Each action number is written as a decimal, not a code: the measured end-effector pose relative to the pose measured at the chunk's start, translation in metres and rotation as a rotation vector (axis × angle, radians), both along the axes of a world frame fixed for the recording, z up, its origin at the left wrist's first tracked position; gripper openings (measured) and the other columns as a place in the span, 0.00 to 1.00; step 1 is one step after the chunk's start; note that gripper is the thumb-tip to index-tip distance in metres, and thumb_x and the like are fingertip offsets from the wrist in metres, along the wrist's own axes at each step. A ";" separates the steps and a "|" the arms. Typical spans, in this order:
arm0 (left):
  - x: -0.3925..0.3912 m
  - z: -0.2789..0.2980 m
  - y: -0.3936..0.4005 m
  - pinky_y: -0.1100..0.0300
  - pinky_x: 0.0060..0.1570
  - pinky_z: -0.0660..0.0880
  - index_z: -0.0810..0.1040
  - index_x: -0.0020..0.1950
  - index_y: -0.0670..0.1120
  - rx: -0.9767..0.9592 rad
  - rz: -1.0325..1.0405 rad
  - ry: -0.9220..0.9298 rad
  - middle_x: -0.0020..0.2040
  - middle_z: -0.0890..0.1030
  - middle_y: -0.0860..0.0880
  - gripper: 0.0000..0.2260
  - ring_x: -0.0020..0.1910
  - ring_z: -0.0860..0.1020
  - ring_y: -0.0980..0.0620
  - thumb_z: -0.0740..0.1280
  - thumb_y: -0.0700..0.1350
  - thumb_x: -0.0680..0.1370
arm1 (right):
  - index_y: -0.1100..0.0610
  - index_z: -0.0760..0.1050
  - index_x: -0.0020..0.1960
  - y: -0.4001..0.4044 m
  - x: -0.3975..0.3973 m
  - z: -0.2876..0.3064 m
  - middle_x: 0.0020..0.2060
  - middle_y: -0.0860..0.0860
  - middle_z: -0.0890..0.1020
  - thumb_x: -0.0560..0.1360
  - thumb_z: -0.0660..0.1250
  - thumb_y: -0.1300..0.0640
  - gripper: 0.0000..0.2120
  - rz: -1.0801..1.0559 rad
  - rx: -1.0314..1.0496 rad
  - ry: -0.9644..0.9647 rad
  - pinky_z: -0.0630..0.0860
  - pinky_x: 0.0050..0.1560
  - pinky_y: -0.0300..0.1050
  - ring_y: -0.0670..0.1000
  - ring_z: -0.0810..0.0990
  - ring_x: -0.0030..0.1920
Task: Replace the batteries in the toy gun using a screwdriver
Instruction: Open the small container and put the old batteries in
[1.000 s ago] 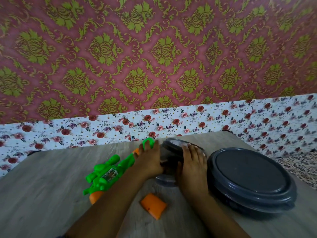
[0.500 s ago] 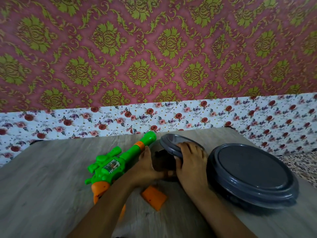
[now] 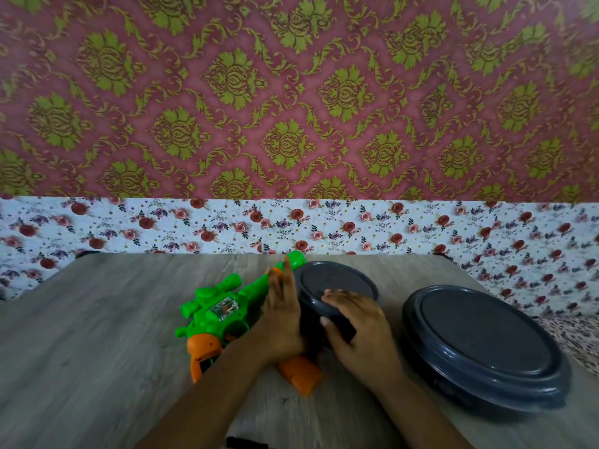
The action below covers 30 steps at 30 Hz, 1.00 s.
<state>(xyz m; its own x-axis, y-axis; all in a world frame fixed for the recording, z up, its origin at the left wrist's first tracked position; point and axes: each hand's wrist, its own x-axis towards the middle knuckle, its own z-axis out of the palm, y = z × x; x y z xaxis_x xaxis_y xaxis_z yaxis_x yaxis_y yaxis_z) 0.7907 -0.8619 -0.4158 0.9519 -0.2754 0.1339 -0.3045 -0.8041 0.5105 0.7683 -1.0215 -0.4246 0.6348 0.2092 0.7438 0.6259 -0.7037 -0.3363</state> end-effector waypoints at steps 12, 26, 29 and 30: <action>0.003 0.014 0.014 0.59 0.75 0.46 0.48 0.78 0.51 0.399 -0.173 -0.234 0.80 0.48 0.49 0.37 0.78 0.47 0.51 0.67 0.49 0.76 | 0.54 0.69 0.67 -0.025 0.004 -0.009 0.66 0.52 0.74 0.66 0.61 0.36 0.35 -0.147 -0.424 0.141 0.58 0.69 0.55 0.53 0.72 0.66; 0.002 0.029 0.021 0.67 0.71 0.49 0.56 0.77 0.48 0.199 -0.226 -0.092 0.79 0.55 0.49 0.39 0.77 0.53 0.54 0.68 0.61 0.73 | 0.47 0.73 0.63 -0.012 0.002 0.038 0.63 0.45 0.77 0.66 0.57 0.33 0.31 -0.239 -0.498 0.378 0.57 0.72 0.54 0.47 0.74 0.64; 0.010 0.038 0.018 0.70 0.61 0.60 0.65 0.73 0.46 -0.018 -0.147 -0.087 0.71 0.68 0.47 0.30 0.69 0.66 0.53 0.67 0.56 0.75 | 0.48 0.76 0.59 -0.012 0.016 0.061 0.54 0.49 0.82 0.75 0.58 0.39 0.19 -0.207 -0.363 0.391 0.61 0.69 0.53 0.50 0.79 0.55; 0.013 0.041 0.016 0.69 0.56 0.63 0.68 0.71 0.46 -0.043 -0.132 -0.060 0.66 0.72 0.47 0.26 0.65 0.69 0.52 0.67 0.54 0.76 | 0.49 0.75 0.60 -0.010 0.023 0.064 0.56 0.50 0.82 0.76 0.58 0.42 0.18 -0.202 -0.328 0.383 0.63 0.68 0.53 0.51 0.78 0.56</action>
<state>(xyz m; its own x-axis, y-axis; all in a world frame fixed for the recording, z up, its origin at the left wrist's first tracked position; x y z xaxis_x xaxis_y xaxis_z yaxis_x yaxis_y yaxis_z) 0.8039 -0.8463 -0.3750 0.8979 -0.3903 0.2036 -0.4369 -0.7327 0.5218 0.7914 -1.0316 -0.3603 0.8992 0.2371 0.3677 0.3430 -0.9038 -0.2560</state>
